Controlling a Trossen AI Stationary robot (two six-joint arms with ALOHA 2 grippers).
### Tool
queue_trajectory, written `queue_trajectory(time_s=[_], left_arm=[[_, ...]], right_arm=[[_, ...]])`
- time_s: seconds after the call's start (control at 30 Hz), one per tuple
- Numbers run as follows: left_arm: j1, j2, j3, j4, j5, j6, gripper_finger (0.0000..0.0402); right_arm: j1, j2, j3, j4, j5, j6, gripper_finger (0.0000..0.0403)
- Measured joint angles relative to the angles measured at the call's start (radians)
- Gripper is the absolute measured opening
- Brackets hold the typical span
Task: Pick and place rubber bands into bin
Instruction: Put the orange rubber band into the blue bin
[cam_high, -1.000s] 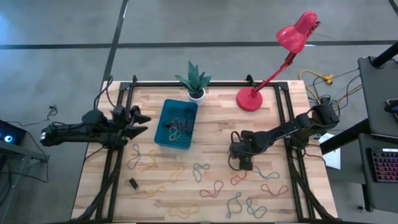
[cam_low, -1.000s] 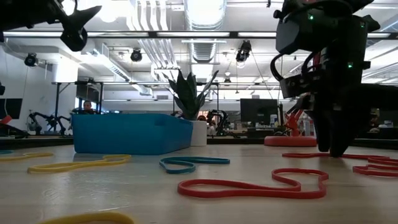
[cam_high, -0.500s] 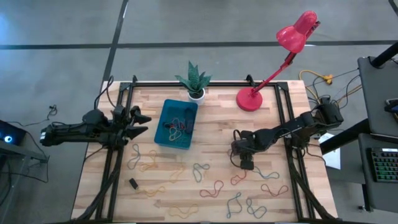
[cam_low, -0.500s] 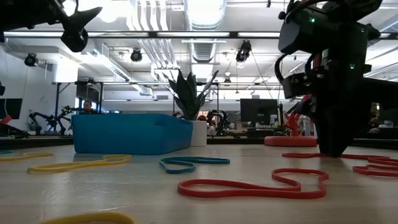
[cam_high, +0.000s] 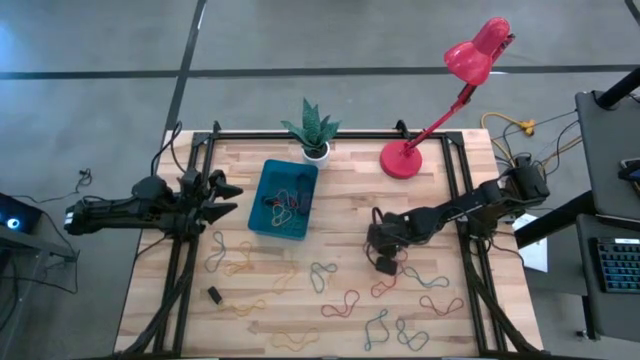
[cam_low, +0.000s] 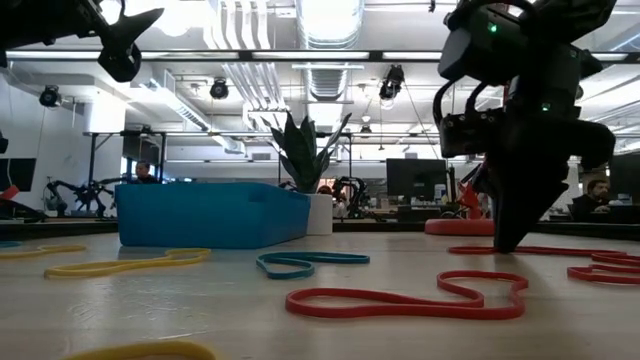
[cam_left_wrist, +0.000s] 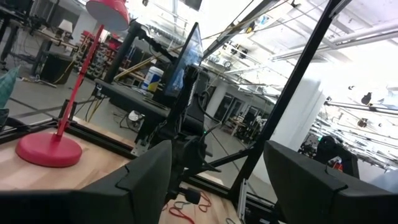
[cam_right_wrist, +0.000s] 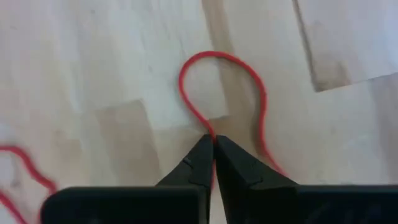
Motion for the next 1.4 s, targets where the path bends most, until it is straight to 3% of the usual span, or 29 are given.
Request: queue_trajectory(time_s=[0.17, 0.4, 0.6, 0.9, 1.03, 1.23, 1.4], left_arm=[[0.0, 0.0, 0.0, -0.001, 0.0, 0.0, 0.024], [0.0, 0.0, 0.0, -0.002, 0.0, 0.0, 0.024], [0.0, 0.0, 0.0, -0.003, 0.0, 0.0, 0.024], [0.0, -0.01, 0.0, -0.001, 0.002, 0.0, 0.024], [0.0, -0.01, 0.0, -0.002, 0.002, 0.0, 0.024], [0.0, -0.01, 0.0, -0.001, 0.002, 0.0, 0.024], [0.0, -0.031, 0.0, 0.0, 0.032, 0.0, 0.024]], right_arm=[[-0.003, 0.001, 0.009, 0.008, -0.03, 0.128, 0.0008], [-0.017, 0.011, 0.13, 0.125, -0.1, 0.28, 0.0008], [-0.063, 0.01, 0.294, 0.18, -0.051, 0.297, 0.0008], [-0.2, 0.024, 0.575, 0.198, 0.098, 0.187, 0.0008], [-0.274, 0.116, 0.727, 0.2, 0.08, 0.133, 0.0008], [-0.318, 0.359, 0.998, 0.148, -0.003, 0.098, 0.0008], [-0.335, 0.531, 1.242, -0.174, 0.038, 0.072, 0.0014]])
